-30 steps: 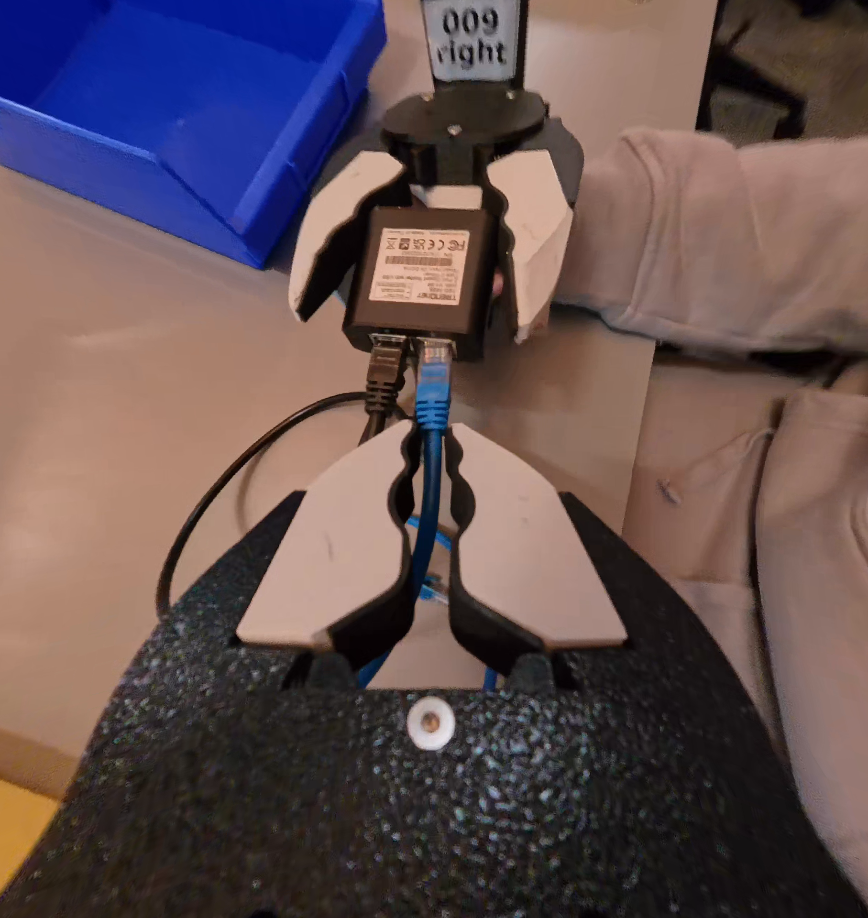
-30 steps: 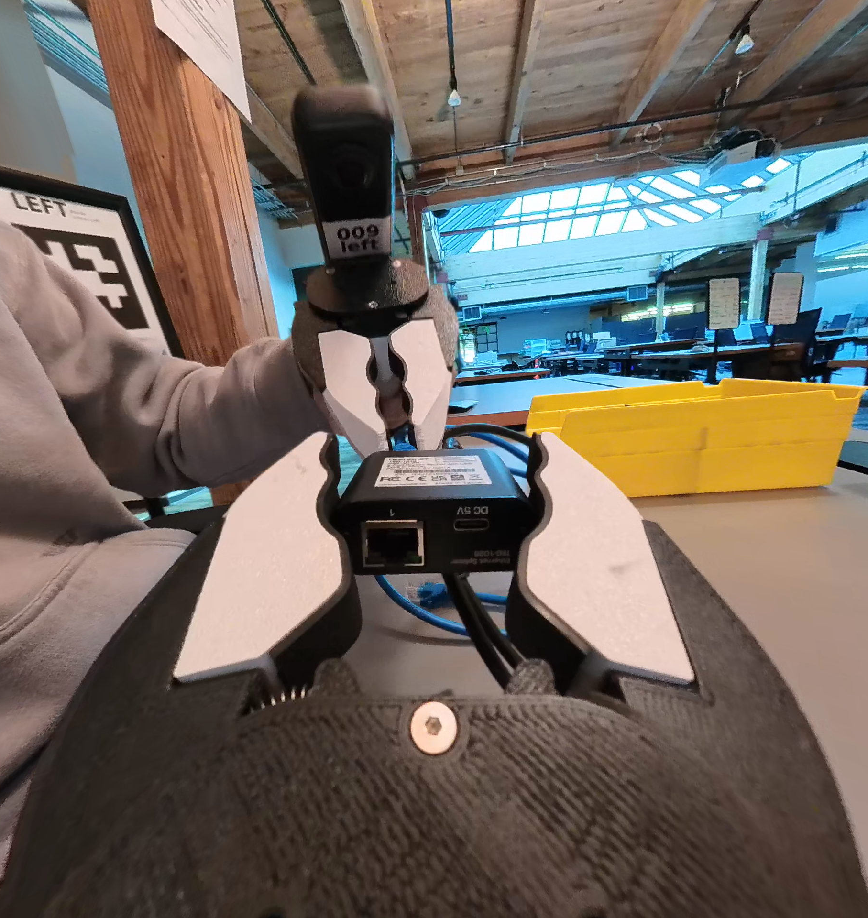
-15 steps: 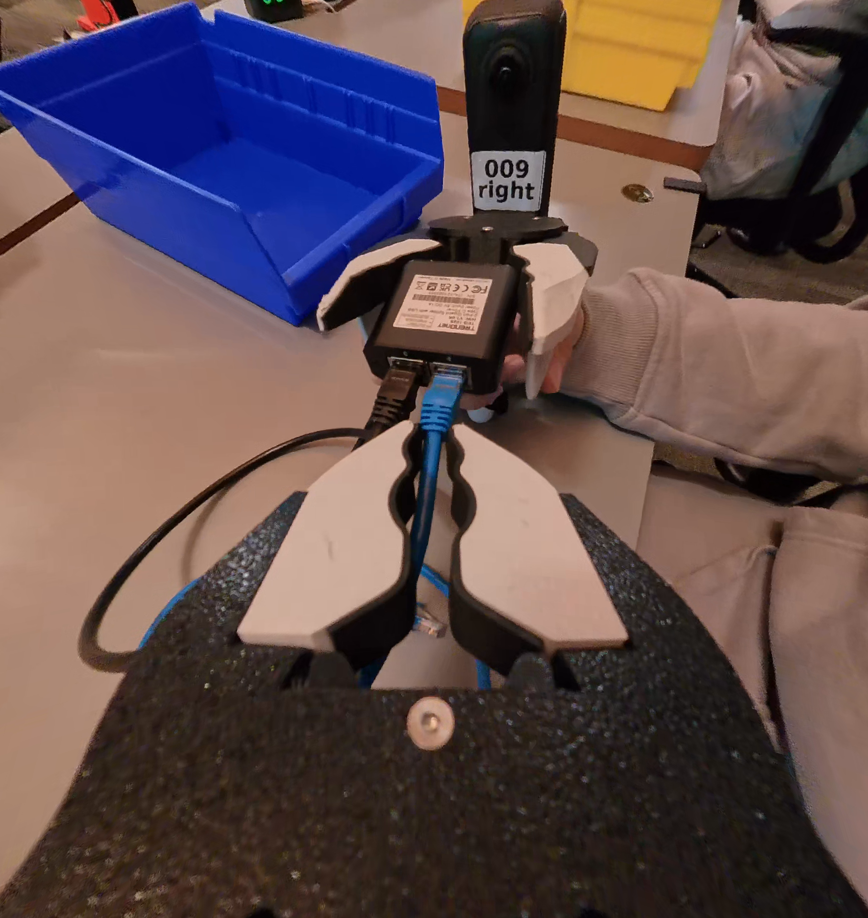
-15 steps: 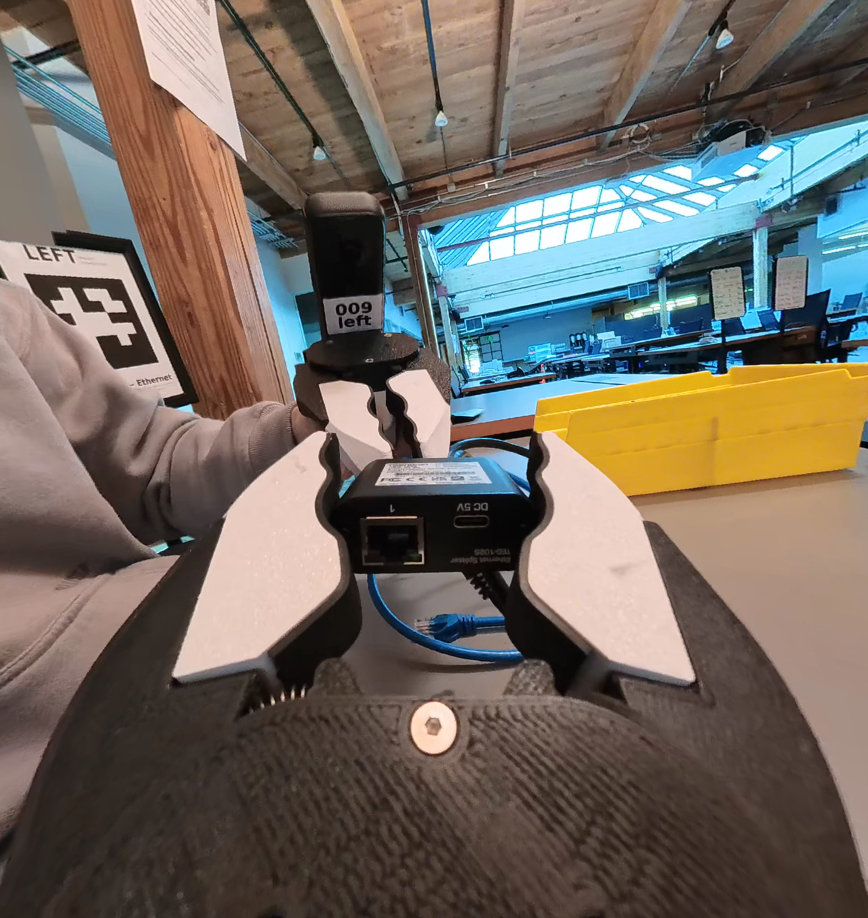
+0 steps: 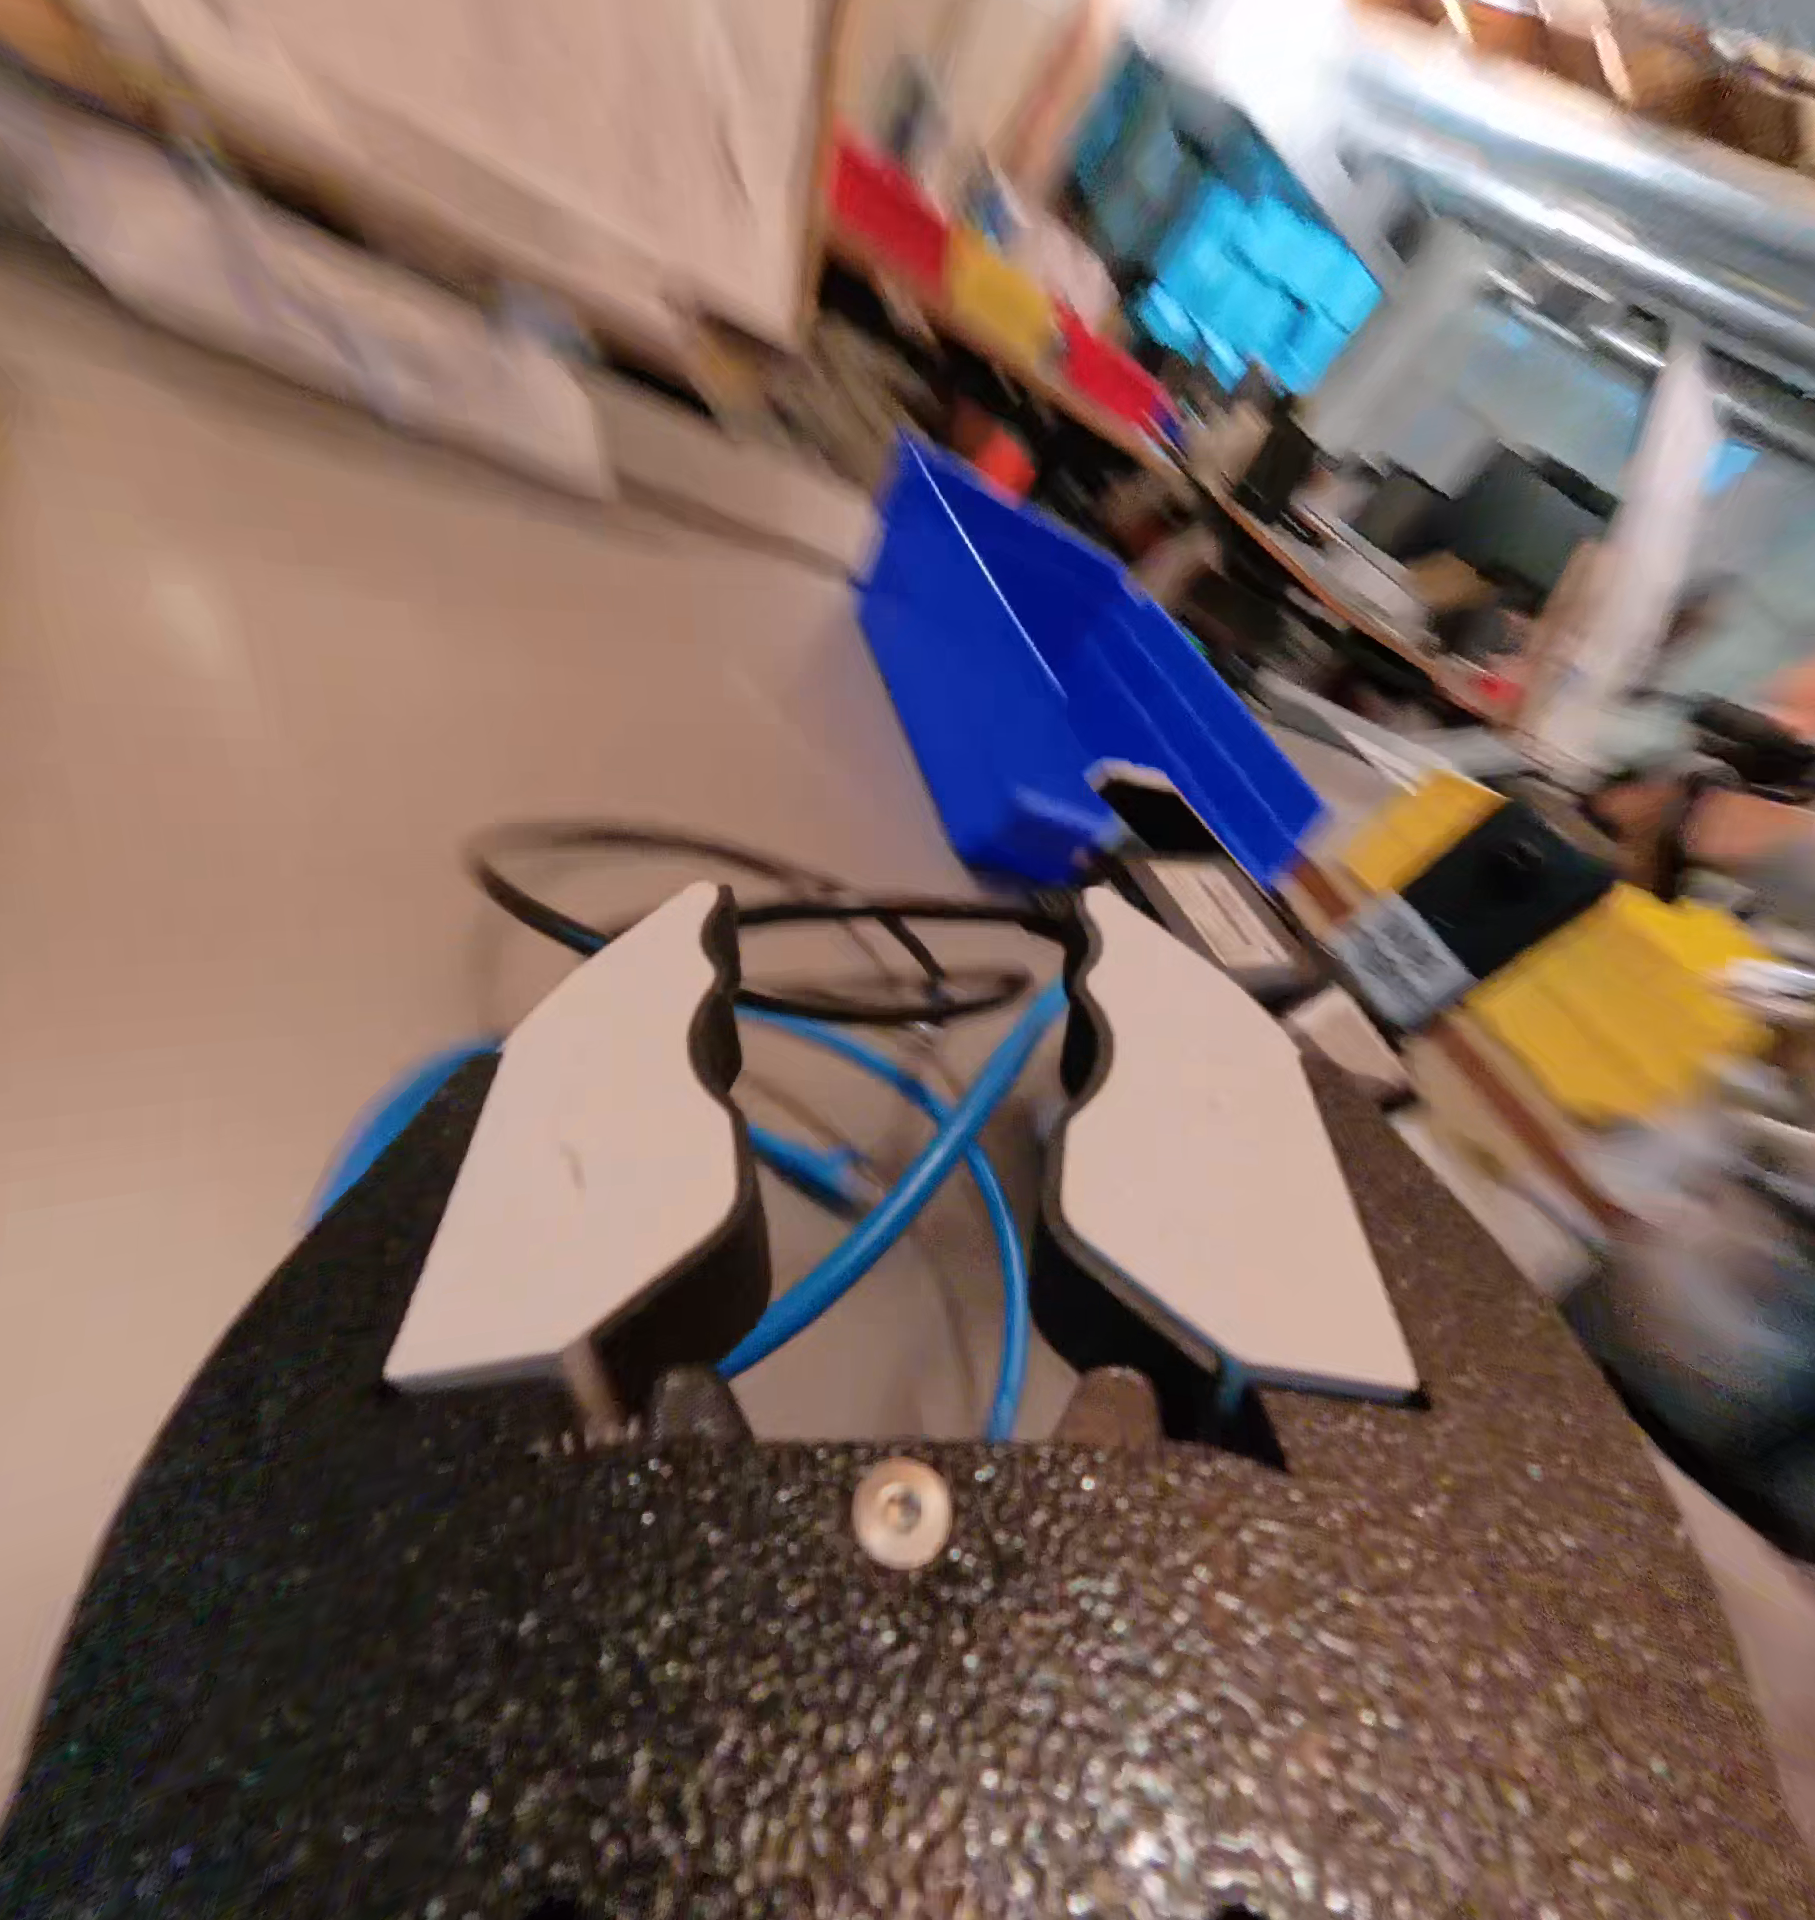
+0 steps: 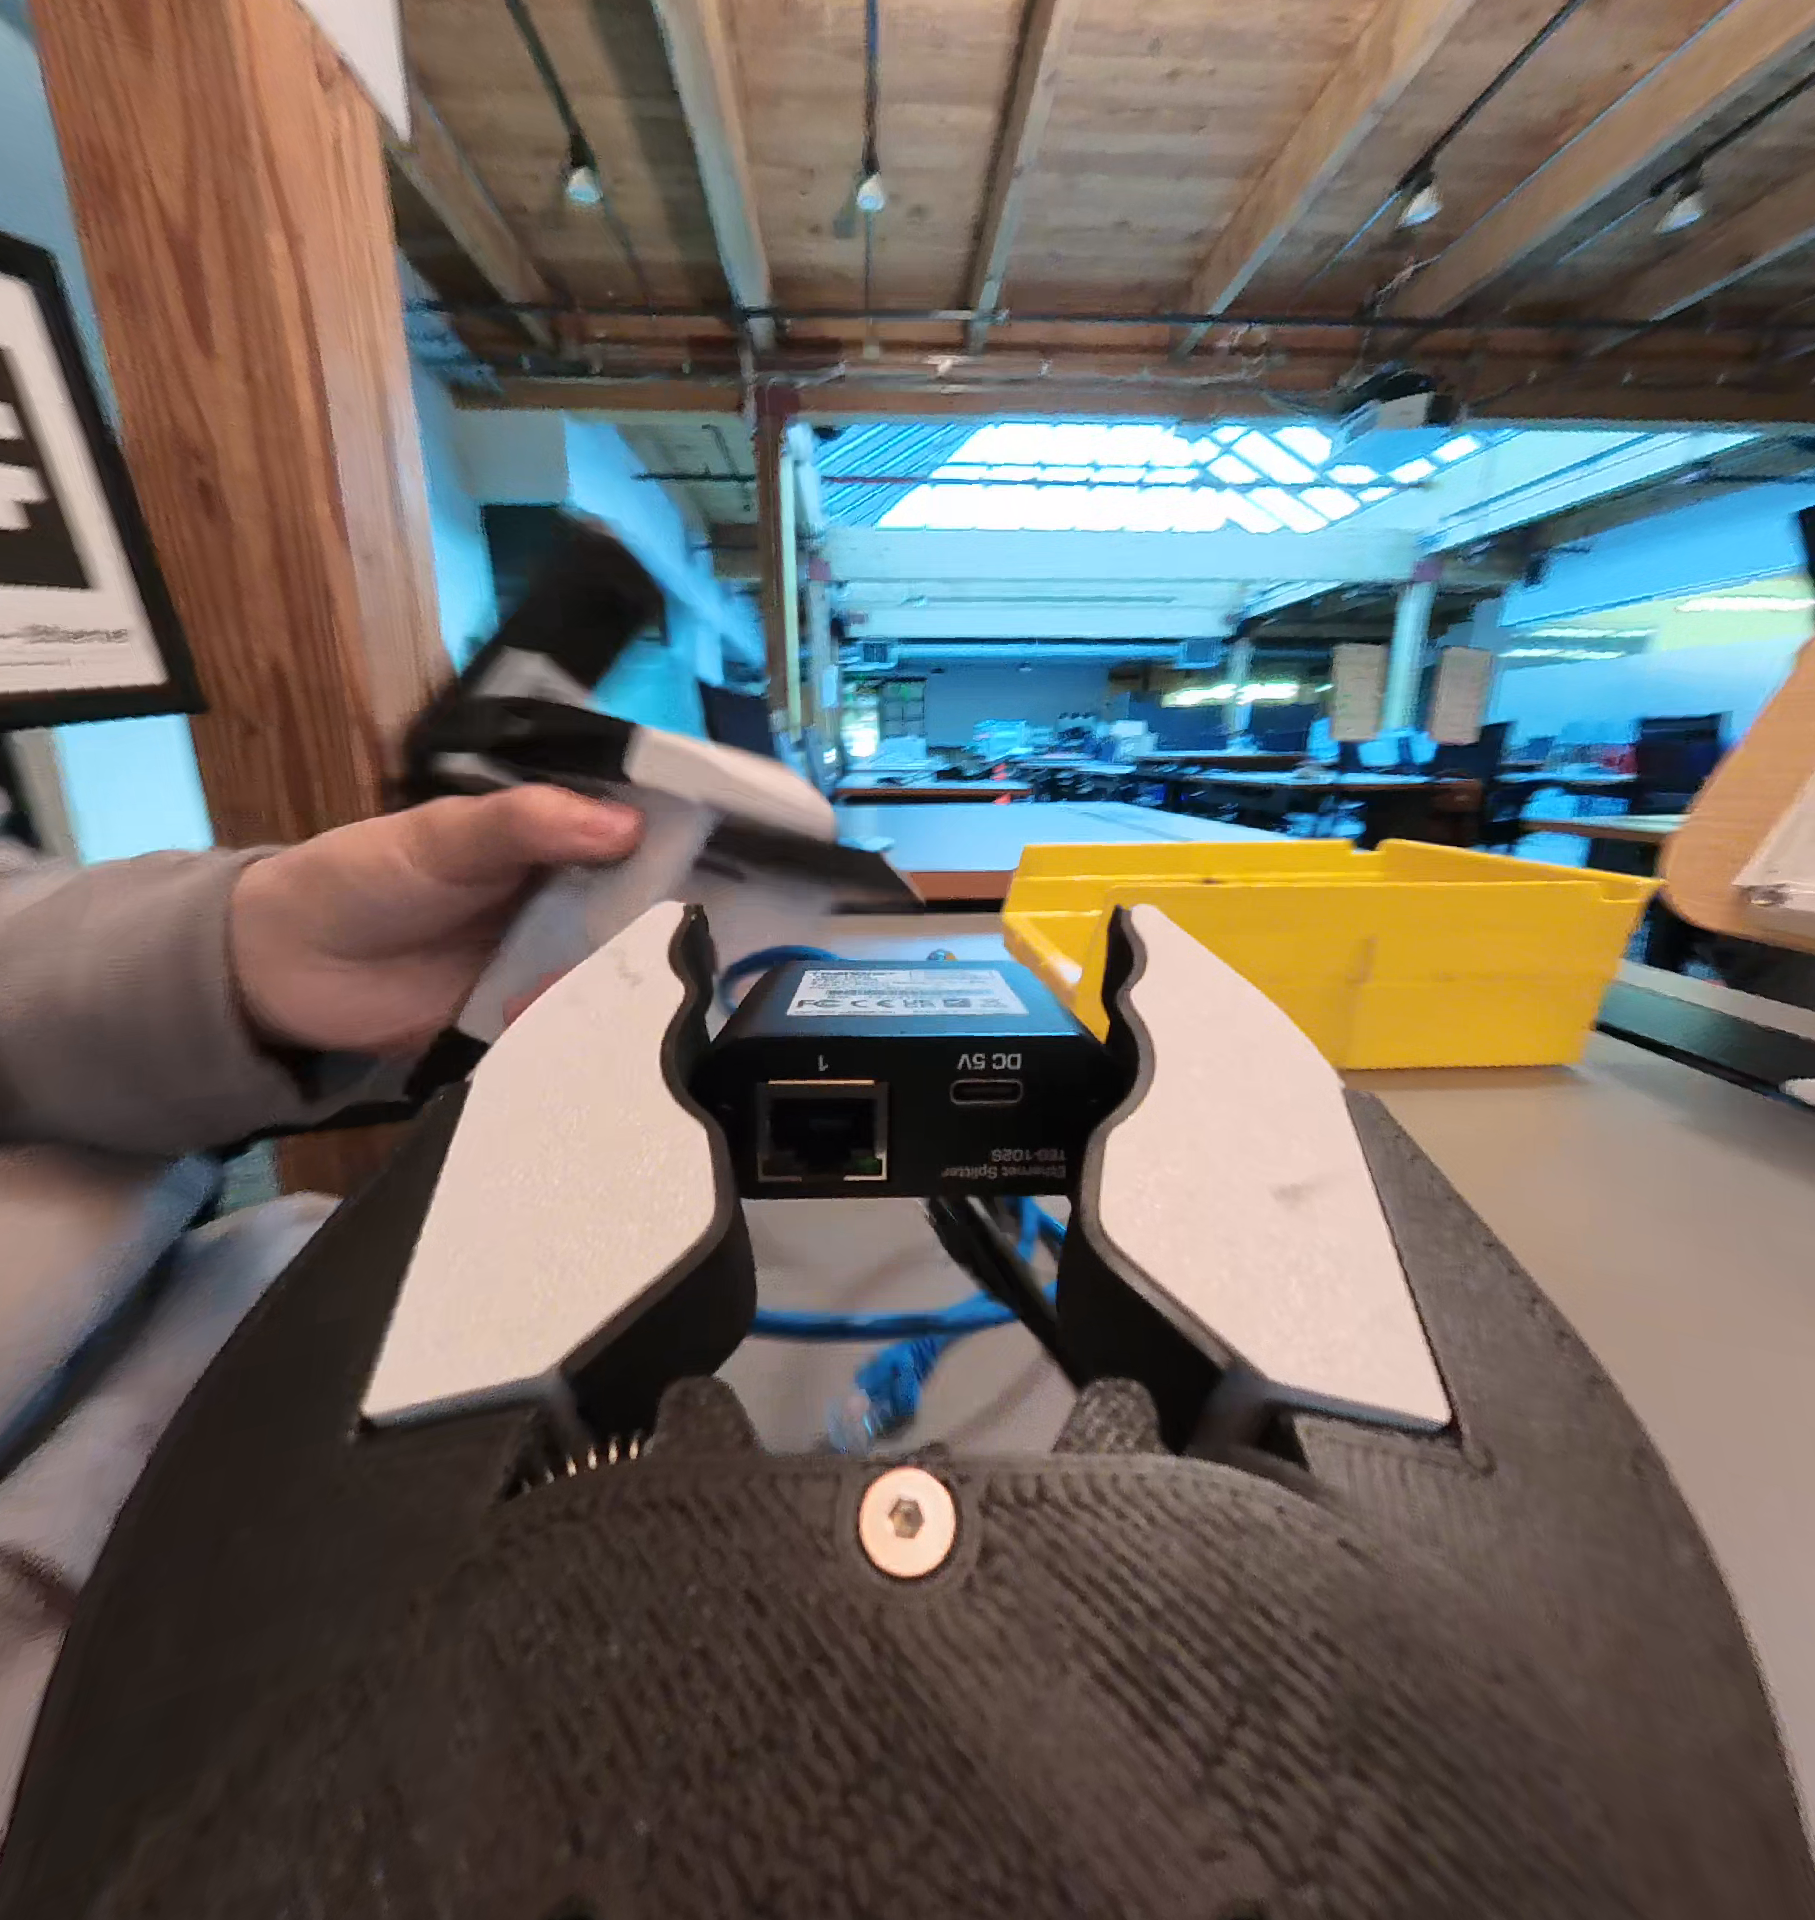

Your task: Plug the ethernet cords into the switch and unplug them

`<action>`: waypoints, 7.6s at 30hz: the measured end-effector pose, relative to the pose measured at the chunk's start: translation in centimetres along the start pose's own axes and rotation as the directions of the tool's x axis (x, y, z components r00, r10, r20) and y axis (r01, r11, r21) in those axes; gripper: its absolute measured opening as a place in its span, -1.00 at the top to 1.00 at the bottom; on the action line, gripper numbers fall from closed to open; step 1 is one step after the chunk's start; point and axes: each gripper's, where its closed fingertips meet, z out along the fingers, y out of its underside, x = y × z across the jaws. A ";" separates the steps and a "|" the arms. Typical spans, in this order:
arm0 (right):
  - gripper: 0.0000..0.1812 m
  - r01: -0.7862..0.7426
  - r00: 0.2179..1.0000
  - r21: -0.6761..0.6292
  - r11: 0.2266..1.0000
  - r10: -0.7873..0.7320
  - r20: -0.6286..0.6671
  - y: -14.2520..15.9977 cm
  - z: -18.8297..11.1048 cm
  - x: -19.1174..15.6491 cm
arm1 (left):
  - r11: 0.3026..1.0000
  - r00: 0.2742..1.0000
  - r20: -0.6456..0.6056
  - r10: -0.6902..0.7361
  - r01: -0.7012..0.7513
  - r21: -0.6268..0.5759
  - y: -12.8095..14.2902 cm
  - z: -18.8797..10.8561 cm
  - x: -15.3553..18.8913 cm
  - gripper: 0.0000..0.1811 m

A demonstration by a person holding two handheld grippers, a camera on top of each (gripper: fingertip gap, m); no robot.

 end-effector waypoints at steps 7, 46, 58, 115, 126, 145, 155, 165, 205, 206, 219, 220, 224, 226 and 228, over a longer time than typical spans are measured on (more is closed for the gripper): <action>0.19 0.122 0.985 0.018 0.992 -0.119 -0.124 -1.0 0.2 1.6 | 0.991 0.989 0.064 0.131 -0.128 -0.040 0.4 -1.5 0.1 0.12; 0.35 0.466 0.885 -0.342 0.816 -0.430 0.180 2.6 2.1 -3.2 | 0.496 0.662 -0.613 -0.431 -0.393 -0.774 3.2 -1.3 3.6 0.73; 0.36 0.426 0.775 -0.347 0.836 -0.534 -0.337 0.9 3.3 2.5 | 0.875 0.734 -0.514 -0.444 0.231 -0.425 1.5 3.0 2.8 0.45; 0.01 0.545 0.779 -0.536 0.645 -0.626 0.038 0.2 0.5 1.1 | -0.067 0.616 -0.664 -0.425 -0.753 -0.655 2.3 1.2 4.6 0.74; 0.25 0.586 0.701 -0.463 0.664 -0.703 -0.120 -6.0 1.6 0.8 | -0.048 0.608 -0.728 -0.317 -0.777 -0.628 -1.9 1.1 6.4 0.74; 0.20 0.557 0.743 -0.482 0.676 -0.665 -0.075 -3.6 1.7 1.1 | -0.167 0.602 -0.699 -0.386 -0.791 -0.589 -0.9 0.5 8.7 0.72; 0.21 0.453 0.537 -0.587 0.672 -0.730 -0.422 -8.3 -0.9 5.6 | 0.581 0.669 -0.715 -0.201 -0.506 -0.637 -4.1 6.0 12.8 0.68; 0.16 0.603 0.722 -0.318 0.731 -0.670 -0.171 -12.2 3.8 1.6 | 0.588 0.765 -0.631 -0.130 -0.453 -0.670 -5.1 2.7 6.7 0.75; 0.20 0.261 0.881 -0.308 0.915 -0.356 -0.313 1.0 5.7 7.7 | 0.710 0.675 -0.330 -0.660 0.418 -0.566 -3.3 8.8 1.2 0.74; 0.23 0.273 0.883 -0.313 0.910 -0.366 -0.294 1.3 5.6 7.5 | 0.712 0.676 -0.333 -0.657 0.413 -0.567 -3.1 8.8 1.1 0.74; 0.25 0.335 0.936 -0.338 0.879 -0.351 0.015 2.9 4.9 4.2 | 0.677 0.759 -0.453 -0.468 -0.022 -0.736 0.5 5.8 2.1 0.72; 0.25 0.337 0.931 -0.341 0.878 -0.365 -0.021 2.9 4.8 4.6 | 0.676 0.745 -0.434 -0.507 0.031 -0.736 0.4 6.0 2.1 0.73; -0.11 0.216 0.931 -0.356 0.909 -0.301 -0.206 3.0 4.0 7.0 | 0.696 0.659 -0.410 -0.631 0.246 -0.675 -0.3 6.8 1.6 0.75; -0.16 0.177 0.934 -0.330 0.927 -0.264 -0.241 2.7 3.8 7.4 | 0.682 0.602 -0.403 -0.689 0.351 -0.642 -0.4 7.0 1.4 0.75; -0.10 0.206 0.930 -0.325 0.923 -0.288 -0.227 2.4 4.0 7.1 | 0.660 0.558 -0.391 -0.732 0.438 -0.610 -0.4 7.3 1.1 0.75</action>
